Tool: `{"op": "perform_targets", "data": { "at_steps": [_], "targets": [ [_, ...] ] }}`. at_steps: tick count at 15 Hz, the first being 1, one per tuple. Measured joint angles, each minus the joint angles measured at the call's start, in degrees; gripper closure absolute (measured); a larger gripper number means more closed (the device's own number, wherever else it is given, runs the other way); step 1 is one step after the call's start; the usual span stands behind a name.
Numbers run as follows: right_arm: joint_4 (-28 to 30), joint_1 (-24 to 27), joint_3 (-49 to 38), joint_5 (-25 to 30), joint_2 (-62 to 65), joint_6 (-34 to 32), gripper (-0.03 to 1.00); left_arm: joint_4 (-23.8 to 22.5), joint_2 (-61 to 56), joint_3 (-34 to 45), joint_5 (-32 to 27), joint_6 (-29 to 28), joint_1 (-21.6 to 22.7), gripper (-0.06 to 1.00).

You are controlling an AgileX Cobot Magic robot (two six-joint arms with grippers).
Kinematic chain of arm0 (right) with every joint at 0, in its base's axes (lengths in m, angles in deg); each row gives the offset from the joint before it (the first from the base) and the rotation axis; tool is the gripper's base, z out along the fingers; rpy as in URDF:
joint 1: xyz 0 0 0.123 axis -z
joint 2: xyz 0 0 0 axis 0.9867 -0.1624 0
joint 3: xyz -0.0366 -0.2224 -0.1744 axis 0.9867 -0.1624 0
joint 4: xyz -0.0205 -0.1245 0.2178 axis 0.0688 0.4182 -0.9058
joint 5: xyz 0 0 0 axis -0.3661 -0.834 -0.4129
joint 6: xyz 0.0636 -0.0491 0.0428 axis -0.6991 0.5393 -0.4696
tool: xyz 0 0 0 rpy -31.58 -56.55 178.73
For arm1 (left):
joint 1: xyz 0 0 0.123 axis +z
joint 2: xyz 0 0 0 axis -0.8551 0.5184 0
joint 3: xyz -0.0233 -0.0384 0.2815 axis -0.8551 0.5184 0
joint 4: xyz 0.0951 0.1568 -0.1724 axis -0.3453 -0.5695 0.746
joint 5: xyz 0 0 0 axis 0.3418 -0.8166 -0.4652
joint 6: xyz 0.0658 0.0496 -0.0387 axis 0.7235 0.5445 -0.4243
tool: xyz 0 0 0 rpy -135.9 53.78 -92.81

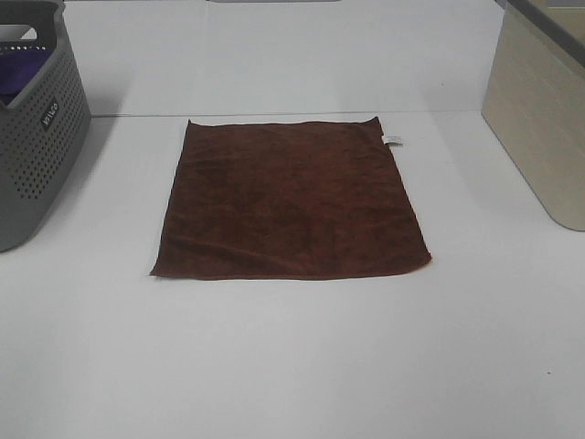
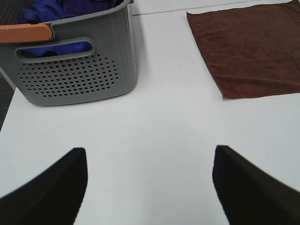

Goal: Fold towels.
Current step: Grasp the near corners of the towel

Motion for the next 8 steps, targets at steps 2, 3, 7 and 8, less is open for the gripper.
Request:
{"op": "perform_targets", "data": {
  "at_steps": [2,3,7,8],
  "targets": [
    [0.0,0.0,0.0,0.0,0.0,0.0,0.28,0.0,0.0,0.0,0.0,0.0,0.0,0.25],
    [0.0,0.0,0.0,0.0,0.0,0.0,0.28,0.0,0.0,0.0,0.0,0.0,0.0,0.25],
    [0.0,0.0,0.0,0.0,0.0,0.0,0.28,0.0,0.0,0.0,0.0,0.0,0.0,0.25],
    [0.0,0.0,0.0,0.0,0.0,0.0,0.28,0.0,0.0,0.0,0.0,0.0,0.0,0.25]
  ]
}}
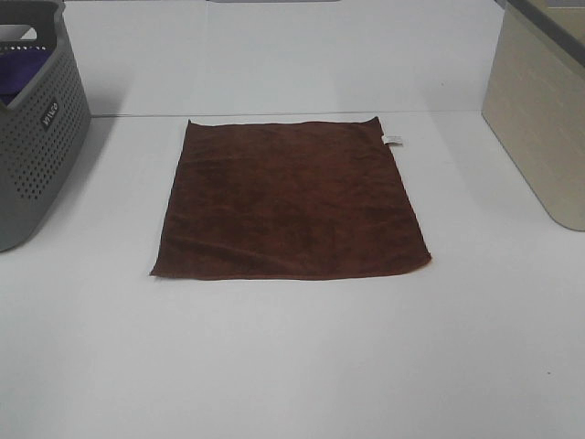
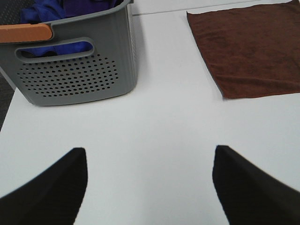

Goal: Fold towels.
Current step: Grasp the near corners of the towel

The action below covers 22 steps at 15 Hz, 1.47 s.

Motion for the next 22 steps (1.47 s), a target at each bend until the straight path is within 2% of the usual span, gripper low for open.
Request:
{"op": "perform_targets", "data": {
  "at_steps": [5,7,9,10,11,13,14,17,19,22],
  "targets": [
    [0.1,0.0,0.0,0.0,0.0,0.0,0.28,0.0,0.0,-0.1,0.1,-0.4,0.0,0.25],
    [1.3,0.0,0.2,-1.7,-0.2,0.0,0.28,-0.3,1.4,-0.8,2.4,-0.6,0.0,0.25],
    [4.7,0.0,0.7,-7.8,-2.9,0.0,0.28,-0.5,5.5,-1.3,11.7,-1.7,0.0,0.25],
    [7.0,0.0,0.7,-13.3,-7.2,0.0,0.28,-0.5,10.3,-1.3,19.5,-3.1,0.0,0.25],
    [7.8,-0.7,0.7,-16.6,-10.3,-0.5,0.28,-0.5,14.7,-1.4,24.6,-3.4,0.0,0.25],
    [8.2,-2.3,1.3,-22.3,-18.1,-3.9,0.28,0.3,24.4,-1.8,31.3,-3.7,0.0,0.25],
    [8.2,-2.5,1.8,-22.9,-20.7,-4.9,0.29,0.9,27.4,-2.3,32.1,-3.7,0.0,0.25],
    [7.1,-2.6,8.1,-22.8,-36.2,-6.5,0.29,4.3,45.2,-9.3,30.2,-0.6,0.0,0.25],
    [5.0,-2.6,13.2,-21.0,-45.9,-6.5,0.29,6.9,56.6,-16.5,24.6,1.7,0.0,0.25],
    [2.0,-2.6,20.3,-17.4,-61.7,-6.5,0.29,11.0,74.5,-26.6,15.5,1.9,-0.5,0.25]
  ]
}}
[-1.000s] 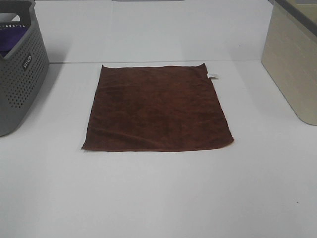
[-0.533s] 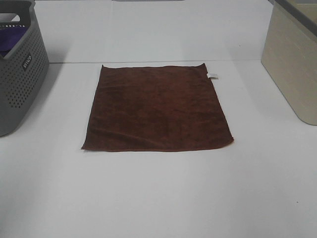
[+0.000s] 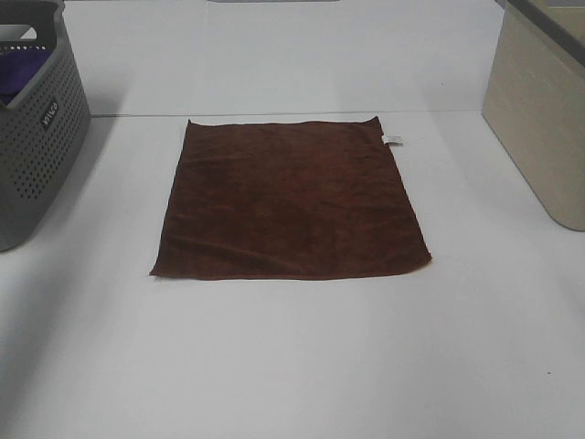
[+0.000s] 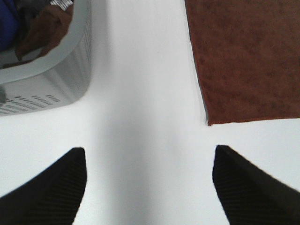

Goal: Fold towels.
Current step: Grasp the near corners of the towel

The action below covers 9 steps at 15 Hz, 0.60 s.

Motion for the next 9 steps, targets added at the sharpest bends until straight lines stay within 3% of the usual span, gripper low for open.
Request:
{"op": "perform_targets", "data": {
  "at_steps": [3,9],
  "targets": [
    [-0.7,0.0,0.4,1.0,-9.1,0.1,0.29,-0.2,9.5,-2.9,-1.1,-0.6,-4.6,0.25],
    [-4.1,0.0,0.5,-1.0,-22.5,2.2,0.29,-4.0,23.4,-7.2,1.9,-8.1,-13.0,0.25]
  ]
}}
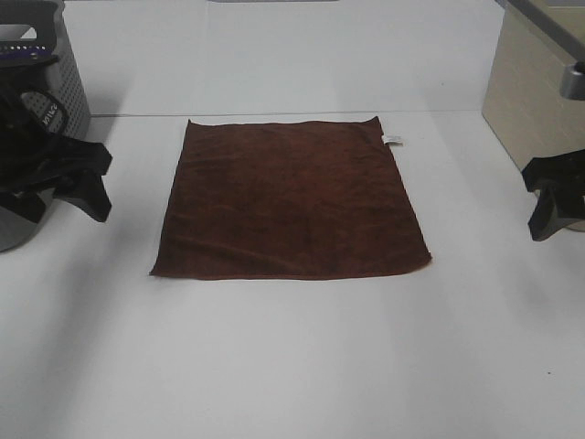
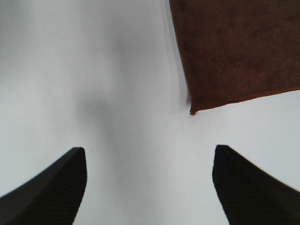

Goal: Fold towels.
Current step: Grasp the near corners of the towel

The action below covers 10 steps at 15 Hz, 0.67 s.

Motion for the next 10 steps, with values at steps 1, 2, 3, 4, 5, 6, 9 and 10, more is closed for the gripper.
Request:
{"op": "perform_targets", "data": {
  "at_steps": [1,2,3,4,5,6,9,10],
  "targets": [
    [-1.4,0.0,0.1,-1.3,-2.0,1.3,0.29,0.3,2.3,-0.5,1.0,-0.6,-0.9,0.25],
    [-3.8,0.0,0.1,-2.7,-4.0,3.4,0.29,1.5,4.4,-0.7,1.7,-0.9,-1.2,0.25],
    [-6.8,0.0,0.1,-3.7,-5.6,6.0,0.29,2.3,6.3,-0.7,1.7,-0.9,-1.2,0.25],
    [-9.3,0.0,0.5,-4.0,-6.8,8.5,0.29,2.9,8.0,-0.7,1.8,-0.9,-1.2,0.25],
    [-11.5,0.0,1.4,-3.8,-7.6,10.5,0.29,3.1,9.1,-0.7,1.8,-0.9,-1.2,0.25],
    [-13.9,0.0,2.7,-3.2,-8.5,12.0,0.29,3.6,9.6,-0.7,2.2,-0.9,-1.2,0.25],
    [-19.5,0.0,7.4,1.4,-12.4,16.9,0.29,5.3,9.9,-0.7,3.0,-0.9,-1.1,0.25],
    [-20.9,0.0,8.4,2.6,-14.3,18.4,0.29,6.5,9.9,-0.7,3.0,0.0,-0.5,0.25]
  ]
}}
